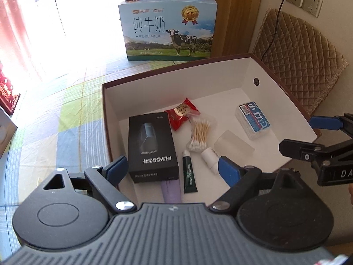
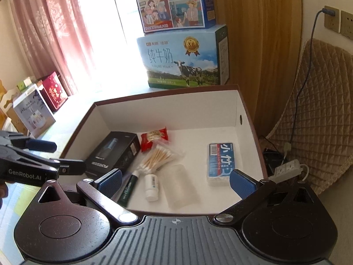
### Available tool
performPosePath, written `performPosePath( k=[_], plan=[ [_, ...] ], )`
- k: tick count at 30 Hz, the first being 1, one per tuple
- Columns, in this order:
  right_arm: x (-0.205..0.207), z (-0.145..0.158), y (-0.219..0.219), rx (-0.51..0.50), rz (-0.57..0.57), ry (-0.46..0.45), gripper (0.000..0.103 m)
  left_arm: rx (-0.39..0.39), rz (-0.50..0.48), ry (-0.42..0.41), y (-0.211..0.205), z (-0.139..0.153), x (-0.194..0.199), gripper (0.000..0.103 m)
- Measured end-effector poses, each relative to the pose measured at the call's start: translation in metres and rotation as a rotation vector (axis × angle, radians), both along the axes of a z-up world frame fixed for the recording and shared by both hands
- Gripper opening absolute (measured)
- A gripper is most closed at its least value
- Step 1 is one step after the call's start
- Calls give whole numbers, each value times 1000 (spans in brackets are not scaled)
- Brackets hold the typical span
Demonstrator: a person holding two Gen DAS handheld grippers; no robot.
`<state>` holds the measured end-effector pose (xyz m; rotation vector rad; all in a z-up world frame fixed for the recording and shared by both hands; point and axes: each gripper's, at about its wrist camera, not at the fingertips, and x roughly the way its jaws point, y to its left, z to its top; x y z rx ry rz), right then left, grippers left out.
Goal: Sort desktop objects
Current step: 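Withdraw both open tools from the box toward the hair clip and scrunchie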
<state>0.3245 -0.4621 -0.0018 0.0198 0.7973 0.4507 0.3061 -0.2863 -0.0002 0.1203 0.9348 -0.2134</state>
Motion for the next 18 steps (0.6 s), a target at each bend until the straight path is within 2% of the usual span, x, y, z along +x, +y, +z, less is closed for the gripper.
performPosePath(
  k=[18],
  plan=[
    [-57,7,31,20,2,-6,101,-16,35,-17,45,16,-58,87]
  ],
)
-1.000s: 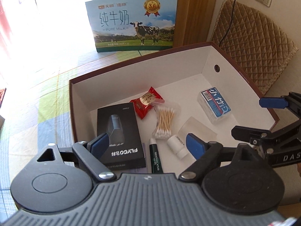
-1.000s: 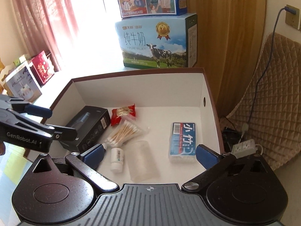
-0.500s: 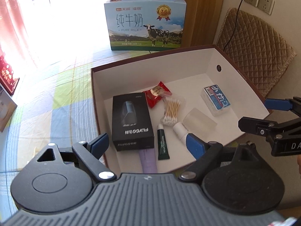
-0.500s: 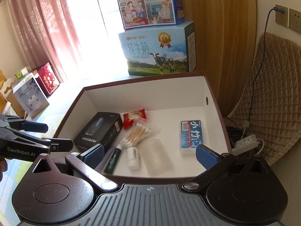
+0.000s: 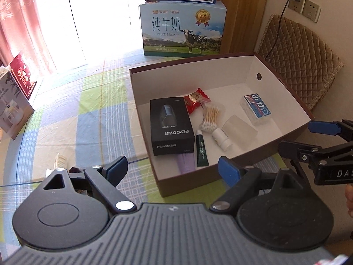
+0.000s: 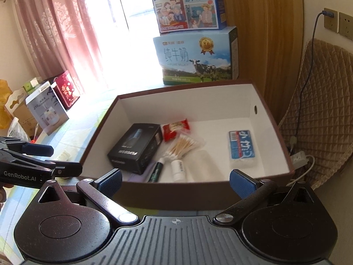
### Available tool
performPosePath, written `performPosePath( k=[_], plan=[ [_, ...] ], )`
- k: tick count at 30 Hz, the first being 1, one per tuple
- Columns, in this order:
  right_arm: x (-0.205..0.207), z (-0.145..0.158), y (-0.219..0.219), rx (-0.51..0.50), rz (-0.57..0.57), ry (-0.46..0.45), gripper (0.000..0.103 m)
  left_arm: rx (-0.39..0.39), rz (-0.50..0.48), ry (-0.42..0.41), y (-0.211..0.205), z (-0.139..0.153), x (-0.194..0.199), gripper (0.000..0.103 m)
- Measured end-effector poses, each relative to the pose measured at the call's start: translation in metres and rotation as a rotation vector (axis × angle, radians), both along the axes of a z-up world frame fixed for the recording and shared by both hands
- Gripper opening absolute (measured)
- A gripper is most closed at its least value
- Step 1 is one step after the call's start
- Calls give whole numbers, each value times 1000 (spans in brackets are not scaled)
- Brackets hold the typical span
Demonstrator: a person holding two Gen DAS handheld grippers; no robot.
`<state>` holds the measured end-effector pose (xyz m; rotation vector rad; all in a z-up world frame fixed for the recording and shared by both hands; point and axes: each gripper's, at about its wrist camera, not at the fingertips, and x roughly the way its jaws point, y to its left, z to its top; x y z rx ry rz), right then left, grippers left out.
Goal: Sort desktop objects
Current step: 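Withdraw both open tools from the box toward the hair clip and scrunchie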
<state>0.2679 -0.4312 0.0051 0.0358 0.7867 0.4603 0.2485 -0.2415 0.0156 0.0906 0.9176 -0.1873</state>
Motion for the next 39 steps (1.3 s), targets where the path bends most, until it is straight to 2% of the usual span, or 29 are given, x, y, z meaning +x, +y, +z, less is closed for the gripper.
performPosePath(
  k=[21,39],
  plan=[
    [-53,-10,68,13,72,63,101,5,54,26,75,-4,-49,87],
    [-84,-48,165,42,149,161,101,8,196,108,185,-35,-90,87]
  ],
)
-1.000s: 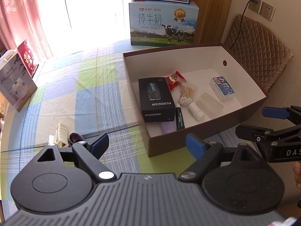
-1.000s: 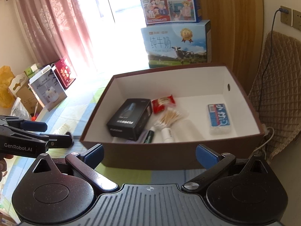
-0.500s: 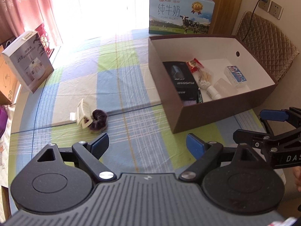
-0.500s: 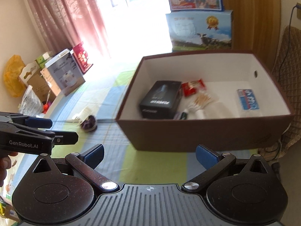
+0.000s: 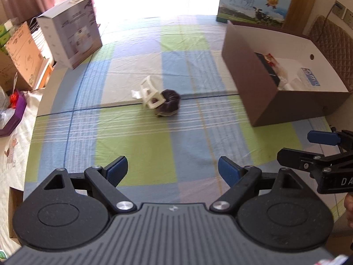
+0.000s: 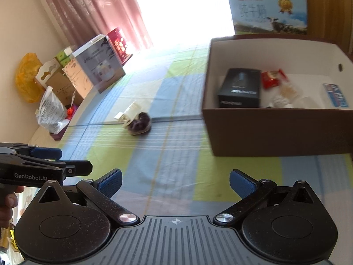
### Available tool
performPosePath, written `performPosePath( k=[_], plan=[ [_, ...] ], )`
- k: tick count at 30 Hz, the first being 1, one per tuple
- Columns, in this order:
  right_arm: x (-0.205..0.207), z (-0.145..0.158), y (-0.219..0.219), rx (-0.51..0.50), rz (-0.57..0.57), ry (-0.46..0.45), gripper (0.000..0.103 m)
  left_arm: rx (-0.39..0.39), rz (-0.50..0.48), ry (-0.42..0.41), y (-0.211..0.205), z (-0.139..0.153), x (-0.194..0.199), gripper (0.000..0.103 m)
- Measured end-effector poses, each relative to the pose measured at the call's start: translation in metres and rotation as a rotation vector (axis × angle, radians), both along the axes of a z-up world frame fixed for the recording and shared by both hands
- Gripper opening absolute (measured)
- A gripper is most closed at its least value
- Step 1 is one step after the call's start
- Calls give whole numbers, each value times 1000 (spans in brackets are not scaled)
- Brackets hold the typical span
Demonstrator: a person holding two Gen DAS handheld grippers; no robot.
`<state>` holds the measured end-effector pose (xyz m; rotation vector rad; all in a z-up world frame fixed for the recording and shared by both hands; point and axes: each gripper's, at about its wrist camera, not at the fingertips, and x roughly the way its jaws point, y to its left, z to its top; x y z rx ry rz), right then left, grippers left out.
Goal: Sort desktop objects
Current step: 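Withdraw both open tools from the box toward the hair clip and scrunchie, then grasp the cream hair clip with the left tool while the right tool grasps the brown scrunchie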
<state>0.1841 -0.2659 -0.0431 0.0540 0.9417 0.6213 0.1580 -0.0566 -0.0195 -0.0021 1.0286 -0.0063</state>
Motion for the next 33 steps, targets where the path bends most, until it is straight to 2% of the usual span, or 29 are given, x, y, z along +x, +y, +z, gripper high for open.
performPosePath(
  k=[8,10,16,21,24,27,33],
  plan=[
    [5,-17,49,-9,-20,-22,100,-11,40,-3,41,-8,13,87],
    [10,-21,60,-20,-26,-30,97,-17,52,2,50,-13,21,86],
    [29,-30,85,-12,-45,-52,74,-41,68,-1,71,-21,47,86],
    [46,-38,108,-16,-33,-77,50,-55,71,-2,81,-24,70,86],
    [58,-45,117,-9,-31,-65,39,-54,67,-6,83,-27,82,86],
    [70,-53,125,-3,-35,-57,35,-65,63,2,85,-33,97,86],
    [89,-63,133,18,-57,-33,35,-91,57,25,82,-47,129,86]
  ],
)
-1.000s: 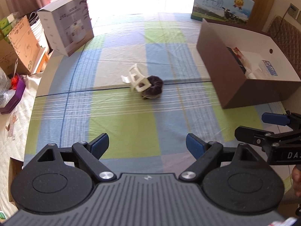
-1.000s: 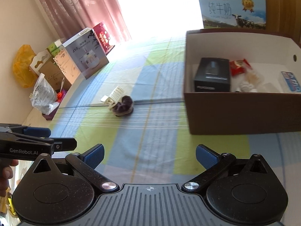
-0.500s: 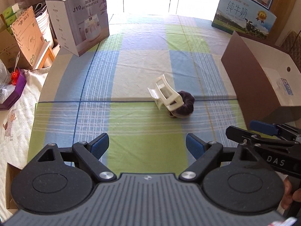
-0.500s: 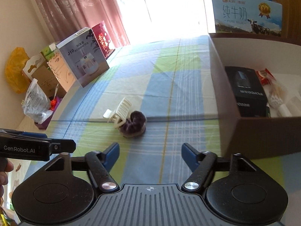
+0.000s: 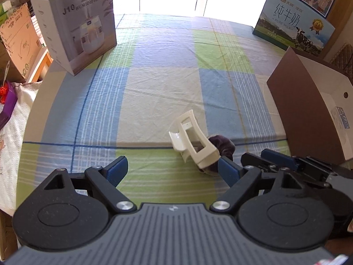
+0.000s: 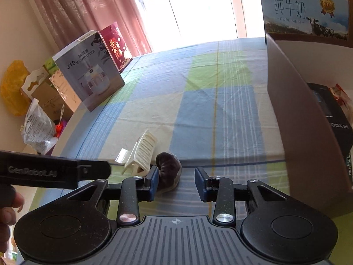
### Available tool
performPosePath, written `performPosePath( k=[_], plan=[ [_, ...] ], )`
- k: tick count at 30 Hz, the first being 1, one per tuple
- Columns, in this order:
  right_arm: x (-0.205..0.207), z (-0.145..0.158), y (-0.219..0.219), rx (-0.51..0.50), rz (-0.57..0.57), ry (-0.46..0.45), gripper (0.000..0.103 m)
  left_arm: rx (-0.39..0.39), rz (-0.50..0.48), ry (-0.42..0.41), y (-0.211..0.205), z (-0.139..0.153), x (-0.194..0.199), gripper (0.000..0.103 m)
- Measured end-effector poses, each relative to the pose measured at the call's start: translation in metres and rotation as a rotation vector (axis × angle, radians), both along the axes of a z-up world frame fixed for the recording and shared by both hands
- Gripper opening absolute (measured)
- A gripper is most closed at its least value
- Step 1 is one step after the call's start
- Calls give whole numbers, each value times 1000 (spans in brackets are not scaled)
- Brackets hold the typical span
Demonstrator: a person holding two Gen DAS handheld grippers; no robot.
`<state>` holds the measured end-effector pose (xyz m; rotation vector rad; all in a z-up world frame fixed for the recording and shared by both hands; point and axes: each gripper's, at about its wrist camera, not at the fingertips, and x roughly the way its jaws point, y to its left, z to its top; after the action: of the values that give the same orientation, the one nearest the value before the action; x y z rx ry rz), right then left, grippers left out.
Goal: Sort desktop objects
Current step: 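Grasp the cream hair clip with the left tool while the right tool grasps the brown scrunchie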
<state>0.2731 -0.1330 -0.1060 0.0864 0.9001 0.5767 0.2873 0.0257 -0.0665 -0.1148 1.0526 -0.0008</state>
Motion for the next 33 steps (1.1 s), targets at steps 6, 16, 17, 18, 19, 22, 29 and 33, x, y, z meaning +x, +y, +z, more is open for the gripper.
performPosePath(
  k=[6,16,17,18,19,22,29,33],
  plan=[
    [14,-13,8,17,-7,23,35,-4,-2,19,2,-9,22,86],
    [29,-41,23,-8,13,75,12,-1,-18,51,-3,-27,50,86],
    [29,-40,23,-17,14,67,10,0,-18,55,-4,-30,52,85],
    [28,-39,23,-27,18,58,10,-1,-20,61,-5,-33,54,85],
    [27,-37,24,-46,21,40,9,-7,-25,67,-5,-35,56,83],
    [25,-36,24,-103,28,2,9,-42,-26,84,-7,-41,59,82],
    [23,-35,19,-176,3,-6,9,-146,-35,93,-8,-47,65,58],
    [18,-31,16,-199,7,-9,8,-171,-56,74,-2,-42,61,35]
  ],
)
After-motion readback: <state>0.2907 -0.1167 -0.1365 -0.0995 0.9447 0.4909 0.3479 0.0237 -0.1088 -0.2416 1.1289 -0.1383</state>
